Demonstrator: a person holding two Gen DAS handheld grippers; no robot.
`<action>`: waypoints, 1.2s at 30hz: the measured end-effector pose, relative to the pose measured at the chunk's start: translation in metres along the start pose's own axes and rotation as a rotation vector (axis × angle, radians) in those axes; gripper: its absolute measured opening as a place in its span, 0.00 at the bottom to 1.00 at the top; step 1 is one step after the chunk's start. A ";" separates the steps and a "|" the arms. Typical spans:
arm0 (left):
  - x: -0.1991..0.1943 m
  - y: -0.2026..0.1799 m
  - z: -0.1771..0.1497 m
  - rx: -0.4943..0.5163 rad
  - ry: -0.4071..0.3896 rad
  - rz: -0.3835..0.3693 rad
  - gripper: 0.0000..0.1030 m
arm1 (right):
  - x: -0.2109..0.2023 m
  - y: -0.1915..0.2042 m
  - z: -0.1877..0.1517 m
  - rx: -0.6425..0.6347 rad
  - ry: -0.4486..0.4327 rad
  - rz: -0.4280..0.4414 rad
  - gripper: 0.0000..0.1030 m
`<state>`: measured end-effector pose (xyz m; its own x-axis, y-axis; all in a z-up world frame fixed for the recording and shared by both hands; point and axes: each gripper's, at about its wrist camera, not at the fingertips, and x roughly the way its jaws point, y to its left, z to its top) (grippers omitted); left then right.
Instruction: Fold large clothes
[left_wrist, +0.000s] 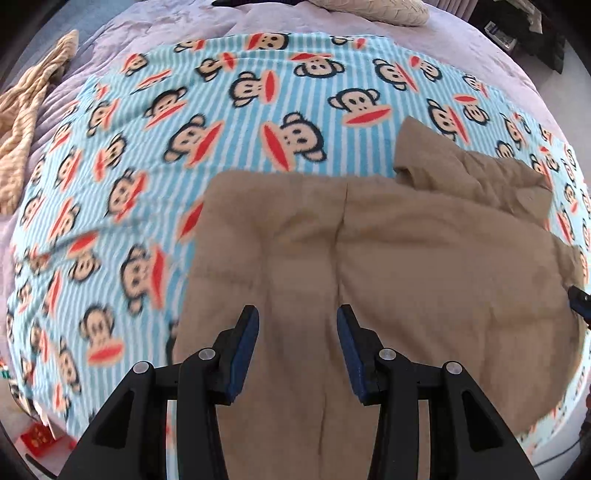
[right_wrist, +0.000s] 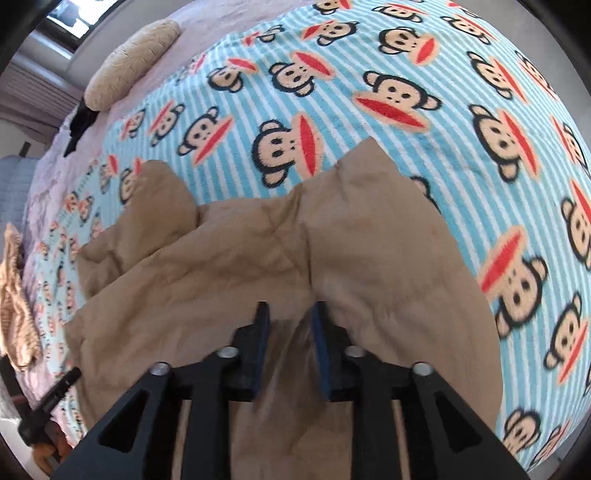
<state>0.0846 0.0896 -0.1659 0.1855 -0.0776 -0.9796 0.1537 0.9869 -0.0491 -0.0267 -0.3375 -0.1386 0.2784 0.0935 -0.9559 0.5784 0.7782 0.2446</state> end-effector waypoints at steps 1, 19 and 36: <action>-0.007 0.002 -0.007 -0.011 0.001 -0.002 0.45 | -0.007 0.001 -0.007 -0.002 -0.002 0.010 0.41; -0.030 0.037 -0.073 0.069 0.010 -0.051 0.94 | -0.013 0.101 -0.120 -0.078 0.093 0.075 0.57; -0.024 0.059 -0.076 0.082 0.032 -0.114 1.00 | -0.004 0.148 -0.156 -0.129 0.140 0.039 0.82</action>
<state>0.0157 0.1607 -0.1601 0.1315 -0.1829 -0.9743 0.2507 0.9570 -0.1458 -0.0620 -0.1254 -0.1243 0.1839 0.2038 -0.9616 0.4635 0.8447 0.2677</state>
